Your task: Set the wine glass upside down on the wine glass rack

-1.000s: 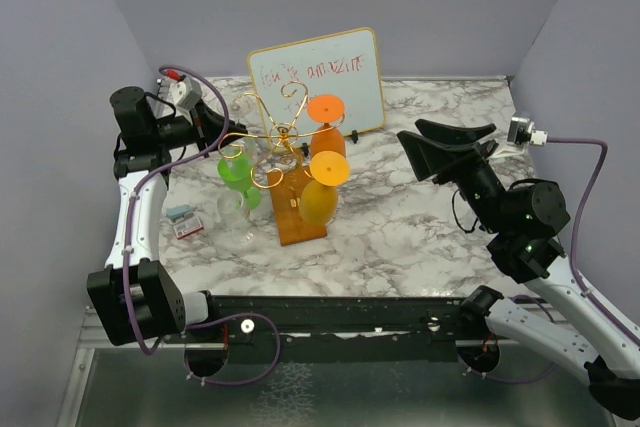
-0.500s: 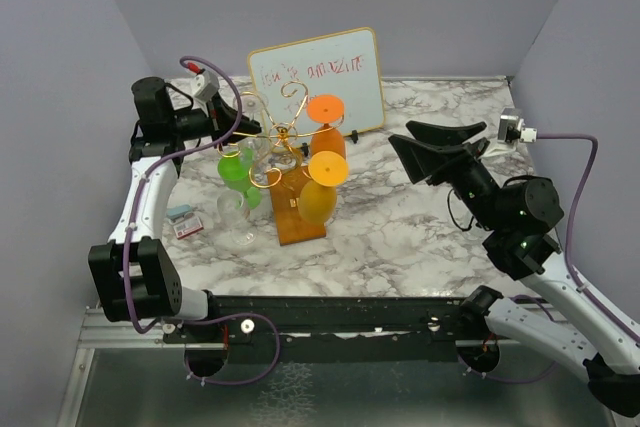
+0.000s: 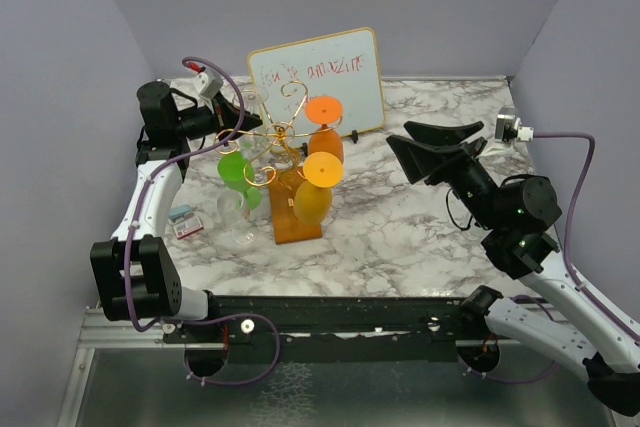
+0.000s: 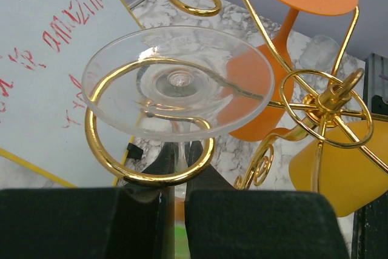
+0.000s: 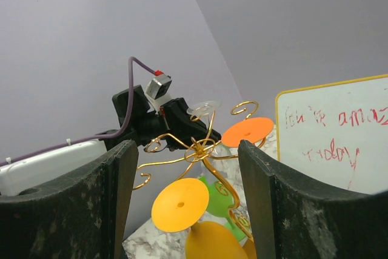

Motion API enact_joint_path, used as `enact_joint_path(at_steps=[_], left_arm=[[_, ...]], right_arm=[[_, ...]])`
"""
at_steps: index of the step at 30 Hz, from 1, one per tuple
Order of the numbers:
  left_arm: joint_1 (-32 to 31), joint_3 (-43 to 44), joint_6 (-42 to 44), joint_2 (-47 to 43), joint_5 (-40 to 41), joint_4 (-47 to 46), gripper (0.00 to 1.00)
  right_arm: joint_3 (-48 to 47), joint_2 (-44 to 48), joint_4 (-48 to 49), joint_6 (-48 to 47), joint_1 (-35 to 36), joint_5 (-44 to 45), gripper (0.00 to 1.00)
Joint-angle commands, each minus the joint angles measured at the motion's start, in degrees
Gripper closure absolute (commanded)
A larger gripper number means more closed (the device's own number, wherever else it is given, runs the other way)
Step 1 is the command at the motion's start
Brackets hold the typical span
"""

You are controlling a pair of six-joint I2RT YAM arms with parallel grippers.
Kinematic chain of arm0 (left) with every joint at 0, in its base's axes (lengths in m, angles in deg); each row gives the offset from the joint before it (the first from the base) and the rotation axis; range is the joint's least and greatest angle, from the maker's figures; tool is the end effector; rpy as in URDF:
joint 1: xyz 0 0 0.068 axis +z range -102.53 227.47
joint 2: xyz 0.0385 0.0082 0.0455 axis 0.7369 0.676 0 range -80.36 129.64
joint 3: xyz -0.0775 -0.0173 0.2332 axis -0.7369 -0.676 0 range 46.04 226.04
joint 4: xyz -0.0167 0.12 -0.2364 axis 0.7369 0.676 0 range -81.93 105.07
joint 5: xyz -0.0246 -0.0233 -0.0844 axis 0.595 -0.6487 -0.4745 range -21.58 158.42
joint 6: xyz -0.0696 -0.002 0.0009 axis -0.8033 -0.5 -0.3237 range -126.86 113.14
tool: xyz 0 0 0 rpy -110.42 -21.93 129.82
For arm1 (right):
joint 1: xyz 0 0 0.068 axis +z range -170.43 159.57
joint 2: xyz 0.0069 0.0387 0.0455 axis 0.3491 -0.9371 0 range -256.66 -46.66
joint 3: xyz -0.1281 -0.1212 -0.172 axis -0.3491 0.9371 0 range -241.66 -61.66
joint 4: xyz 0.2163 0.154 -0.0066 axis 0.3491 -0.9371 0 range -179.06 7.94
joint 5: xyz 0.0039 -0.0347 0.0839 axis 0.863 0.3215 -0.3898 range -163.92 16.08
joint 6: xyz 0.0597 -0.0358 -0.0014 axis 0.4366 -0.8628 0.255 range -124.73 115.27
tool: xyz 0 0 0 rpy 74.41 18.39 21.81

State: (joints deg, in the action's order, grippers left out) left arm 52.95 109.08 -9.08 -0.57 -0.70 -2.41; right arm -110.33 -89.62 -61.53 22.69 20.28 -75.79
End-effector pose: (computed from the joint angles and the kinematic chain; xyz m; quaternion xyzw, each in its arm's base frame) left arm 0.3314 -0.0213 0.3216 0.3365 0.6373 -0.4067 0.5614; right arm 0.1552 0.1358 0.4169 -0.0748 0.5229 0.4827 0.6985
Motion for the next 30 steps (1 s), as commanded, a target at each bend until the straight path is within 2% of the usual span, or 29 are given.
enact_joint_path(at_steps=[1, 22, 30], left_arm=[[-0.14, -0.29, -1.39, -2.26, 4.29, -5.89, 1.00], [-0.13, -2.38, -5.54, -4.01, 13.02, -11.53, 1.00], [-0.12, -0.87, -6.60, -1.81, 7.93, -11.76, 1.00]], right_arm=[[-0.53, 0.33, 1.17, -0.35, 0.13, -0.97, 0.28], [-0.31, 1.10, 0.74, -0.59, 0.07, -0.51, 0.28], [-0.37, 1.12, 0.73, -0.53, 0.15, -0.52, 0.28]])
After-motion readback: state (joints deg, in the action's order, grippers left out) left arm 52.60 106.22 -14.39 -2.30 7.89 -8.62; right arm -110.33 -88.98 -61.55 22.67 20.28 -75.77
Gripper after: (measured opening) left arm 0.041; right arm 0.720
